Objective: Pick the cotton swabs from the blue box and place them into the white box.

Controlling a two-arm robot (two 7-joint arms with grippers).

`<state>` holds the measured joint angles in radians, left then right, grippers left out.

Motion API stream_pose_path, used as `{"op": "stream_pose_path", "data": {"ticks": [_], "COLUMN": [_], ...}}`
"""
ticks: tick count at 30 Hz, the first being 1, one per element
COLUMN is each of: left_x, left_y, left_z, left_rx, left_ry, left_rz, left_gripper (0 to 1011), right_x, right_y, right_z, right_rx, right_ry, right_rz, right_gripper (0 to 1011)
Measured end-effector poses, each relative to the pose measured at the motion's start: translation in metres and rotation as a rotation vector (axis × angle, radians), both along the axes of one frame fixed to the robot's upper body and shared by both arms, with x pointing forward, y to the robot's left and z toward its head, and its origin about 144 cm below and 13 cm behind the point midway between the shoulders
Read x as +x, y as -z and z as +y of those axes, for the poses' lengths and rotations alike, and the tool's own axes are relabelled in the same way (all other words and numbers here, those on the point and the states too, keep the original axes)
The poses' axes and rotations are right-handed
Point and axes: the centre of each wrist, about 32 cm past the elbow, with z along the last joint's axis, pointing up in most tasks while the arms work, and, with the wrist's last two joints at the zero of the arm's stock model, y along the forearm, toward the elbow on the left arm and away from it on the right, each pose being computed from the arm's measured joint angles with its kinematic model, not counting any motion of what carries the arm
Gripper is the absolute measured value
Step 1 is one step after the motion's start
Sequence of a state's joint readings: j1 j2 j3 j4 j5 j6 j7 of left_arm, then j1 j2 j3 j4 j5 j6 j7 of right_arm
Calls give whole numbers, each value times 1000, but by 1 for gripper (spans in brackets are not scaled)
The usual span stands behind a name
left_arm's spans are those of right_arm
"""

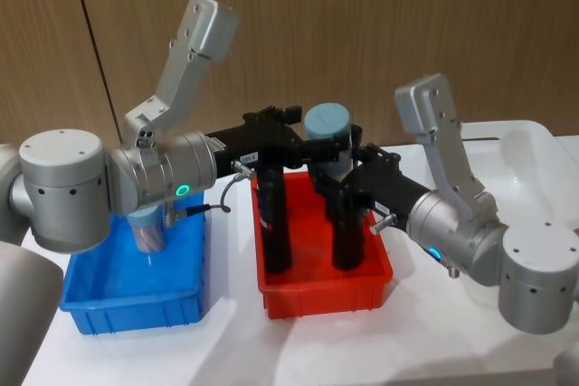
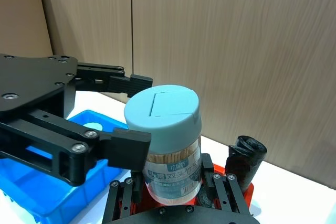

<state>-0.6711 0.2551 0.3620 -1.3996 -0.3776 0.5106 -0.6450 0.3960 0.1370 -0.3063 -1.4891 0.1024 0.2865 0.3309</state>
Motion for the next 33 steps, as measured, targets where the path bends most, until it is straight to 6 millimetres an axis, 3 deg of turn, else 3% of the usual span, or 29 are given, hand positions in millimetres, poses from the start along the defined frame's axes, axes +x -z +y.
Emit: {"op": "stream_pose_path", "data": {"ticks": [13, 33], "left_x": [0, 0], "left_y": [0, 0], "left_z": [0, 0], "left_rx": [0, 0], "left_ry": [0, 0], "left_rz": [0, 0], "left_gripper": [1004, 1004], "right_x": [4, 26], "right_y": [11, 23], "right_z": [-16, -73], "right_rx": [-2, -10], "right_ry": [71, 315], "right_rz": [23, 21], "right_gripper": [649, 649]}}
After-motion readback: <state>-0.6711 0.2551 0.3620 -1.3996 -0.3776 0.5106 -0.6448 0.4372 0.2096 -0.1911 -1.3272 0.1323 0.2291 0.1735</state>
